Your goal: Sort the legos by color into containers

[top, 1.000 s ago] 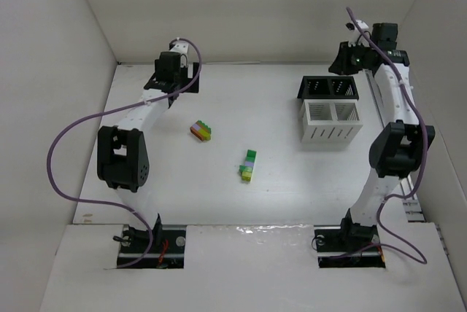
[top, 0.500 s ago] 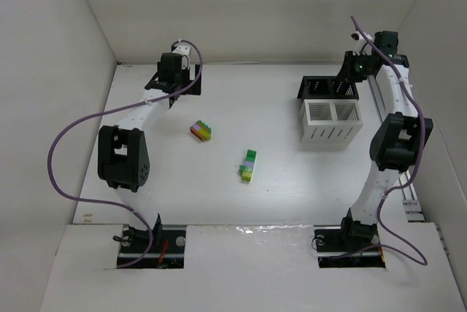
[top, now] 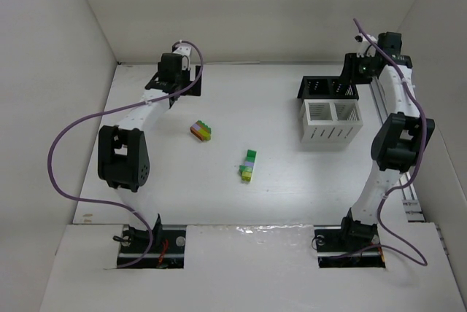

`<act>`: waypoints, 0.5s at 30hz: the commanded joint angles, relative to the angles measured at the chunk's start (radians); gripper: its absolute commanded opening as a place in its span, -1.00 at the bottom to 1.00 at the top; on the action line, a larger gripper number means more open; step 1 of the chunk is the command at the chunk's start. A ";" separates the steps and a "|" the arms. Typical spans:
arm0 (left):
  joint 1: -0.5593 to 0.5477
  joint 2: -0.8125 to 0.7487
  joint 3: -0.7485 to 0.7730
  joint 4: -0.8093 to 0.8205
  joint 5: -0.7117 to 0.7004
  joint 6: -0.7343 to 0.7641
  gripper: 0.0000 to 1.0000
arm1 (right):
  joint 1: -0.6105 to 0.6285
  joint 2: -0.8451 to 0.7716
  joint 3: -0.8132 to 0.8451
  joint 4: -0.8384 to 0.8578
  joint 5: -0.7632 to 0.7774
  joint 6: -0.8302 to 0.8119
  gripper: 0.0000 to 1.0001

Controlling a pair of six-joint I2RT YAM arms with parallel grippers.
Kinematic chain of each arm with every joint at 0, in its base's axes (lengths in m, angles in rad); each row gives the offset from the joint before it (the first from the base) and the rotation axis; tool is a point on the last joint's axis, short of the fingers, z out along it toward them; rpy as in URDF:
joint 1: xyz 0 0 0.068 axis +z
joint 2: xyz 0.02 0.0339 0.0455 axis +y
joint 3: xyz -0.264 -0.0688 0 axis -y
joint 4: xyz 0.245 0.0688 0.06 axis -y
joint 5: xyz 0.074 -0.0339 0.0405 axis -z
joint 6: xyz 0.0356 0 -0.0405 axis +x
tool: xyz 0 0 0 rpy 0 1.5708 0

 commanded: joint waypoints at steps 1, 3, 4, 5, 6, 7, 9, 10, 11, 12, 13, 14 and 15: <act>-0.003 -0.050 0.009 0.004 0.004 0.009 1.00 | -0.004 -0.018 0.008 -0.002 -0.005 -0.006 0.10; -0.003 -0.050 0.009 0.004 0.032 0.032 1.00 | -0.004 -0.050 -0.015 0.007 -0.089 -0.032 0.10; -0.003 -0.063 -0.002 0.004 0.059 0.046 1.00 | -0.004 -0.099 -0.032 -0.002 -0.143 -0.100 0.10; -0.003 -0.097 -0.018 0.016 0.154 0.067 1.00 | -0.004 -0.133 -0.054 -0.002 -0.210 -0.153 0.10; -0.003 -0.120 -0.041 0.029 0.198 0.118 1.00 | -0.004 -0.171 -0.087 0.007 -0.331 -0.191 0.10; -0.003 -0.145 -0.093 0.041 0.226 0.139 1.00 | 0.005 -0.243 -0.162 0.018 -0.379 -0.264 0.10; -0.013 -0.194 -0.138 0.061 0.216 0.167 1.00 | 0.040 -0.287 -0.207 -0.040 -0.432 -0.393 0.07; -0.014 -0.194 -0.152 0.061 0.205 0.176 1.00 | 0.101 -0.287 -0.207 -0.107 -0.432 -0.484 0.07; -0.014 -0.194 -0.164 0.049 0.205 0.176 1.00 | 0.136 -0.287 -0.194 -0.191 -0.421 -0.711 0.07; -0.014 -0.194 -0.164 0.033 0.181 0.167 1.00 | 0.207 -0.273 -0.194 -0.333 -0.397 -0.807 0.07; -0.014 -0.203 -0.164 0.033 0.181 0.167 1.00 | 0.239 -0.273 -0.184 -0.371 -0.387 -0.872 0.07; 0.000 -0.203 -0.175 0.023 0.190 0.140 1.00 | 0.268 -0.273 -0.200 -0.396 -0.387 -0.991 0.07; 0.009 -0.203 -0.175 0.023 0.199 0.126 1.00 | 0.299 -0.273 -0.213 -0.410 -0.372 -1.042 0.07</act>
